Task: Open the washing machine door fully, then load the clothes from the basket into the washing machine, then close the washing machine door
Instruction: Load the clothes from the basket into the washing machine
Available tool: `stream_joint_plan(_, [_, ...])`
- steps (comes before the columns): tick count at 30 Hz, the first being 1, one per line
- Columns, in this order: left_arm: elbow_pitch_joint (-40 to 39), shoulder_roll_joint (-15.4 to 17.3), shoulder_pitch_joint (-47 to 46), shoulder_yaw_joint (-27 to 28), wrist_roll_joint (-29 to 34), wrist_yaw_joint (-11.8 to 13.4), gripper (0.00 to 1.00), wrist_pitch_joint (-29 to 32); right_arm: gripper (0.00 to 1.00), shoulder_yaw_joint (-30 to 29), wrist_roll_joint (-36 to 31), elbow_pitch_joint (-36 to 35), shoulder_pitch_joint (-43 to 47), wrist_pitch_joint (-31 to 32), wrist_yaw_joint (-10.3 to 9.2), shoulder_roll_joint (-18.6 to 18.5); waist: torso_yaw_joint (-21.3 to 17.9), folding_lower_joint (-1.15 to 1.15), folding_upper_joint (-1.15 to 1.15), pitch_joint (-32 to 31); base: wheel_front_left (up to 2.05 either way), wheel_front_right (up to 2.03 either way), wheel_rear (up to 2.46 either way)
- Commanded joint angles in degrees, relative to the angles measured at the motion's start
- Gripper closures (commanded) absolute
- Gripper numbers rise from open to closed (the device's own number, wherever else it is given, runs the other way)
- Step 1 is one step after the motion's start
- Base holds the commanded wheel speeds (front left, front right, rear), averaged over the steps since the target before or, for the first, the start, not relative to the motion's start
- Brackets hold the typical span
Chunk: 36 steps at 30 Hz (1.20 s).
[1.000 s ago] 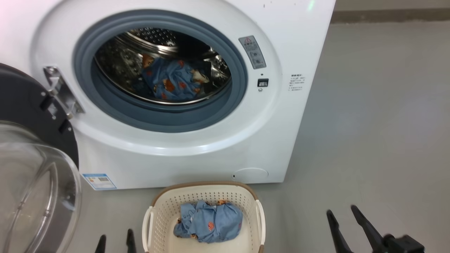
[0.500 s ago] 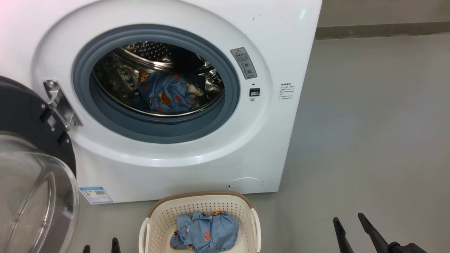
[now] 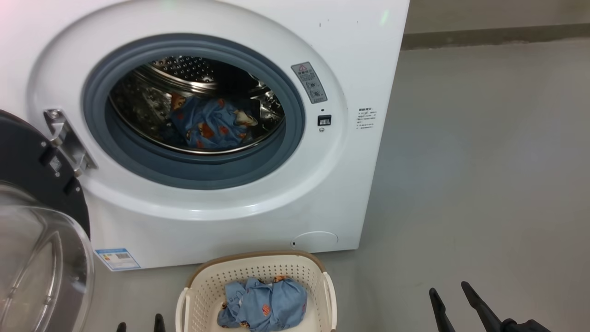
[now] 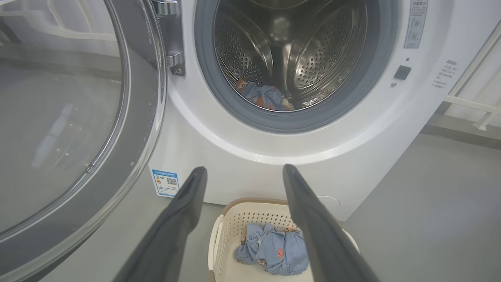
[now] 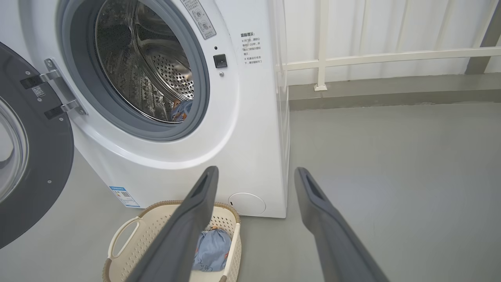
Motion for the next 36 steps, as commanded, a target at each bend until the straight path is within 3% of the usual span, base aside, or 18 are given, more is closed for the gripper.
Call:
stream_joint_plan(1, [-1.4, 0.3, -1.4, 1.4, 0.4, -0.2, 0.00, -0.4, 0.00, 1.7, -0.2, -1.3, -1.9, -0.7, 0.09, -0.5, -0.7, 0.00, 0.00, 1.0, 0.00, 0.00, 0.00])
stream_joint_plan(12, [4.9, 0.3, -8.5, 0.7, 1.5, -3.7, 0.00, -0.4, 0.00, 3.3, -1.0, -1.4, -7.5, -0.7, 0.09, 0.6, -3.3, 0.00, 0.00, 10.6, 0.00, 0.00, 0.00])
stream_joint_plan(26, [20.3, 0.8, -20.8, 1.0, 2.3, -9.2, 0.00, -0.2, 0.00, 7.3, -1.2, -0.6, -18.4, -0.7, 0.09, 1.9, -7.8, 0.00, 0.00, 22.1, 0.00, 0.00, 0.00])
stream_joint_plan(36, [32.1, 3.0, -31.5, -2.7, 3.3, -11.9, 0.00, 4.4, 0.00, 9.5, 0.7, -1.5, -22.5, -0.7, 0.09, 2.2, -11.4, 0.00, 0.00, 30.2, 0.00, 0.00, 0.00])
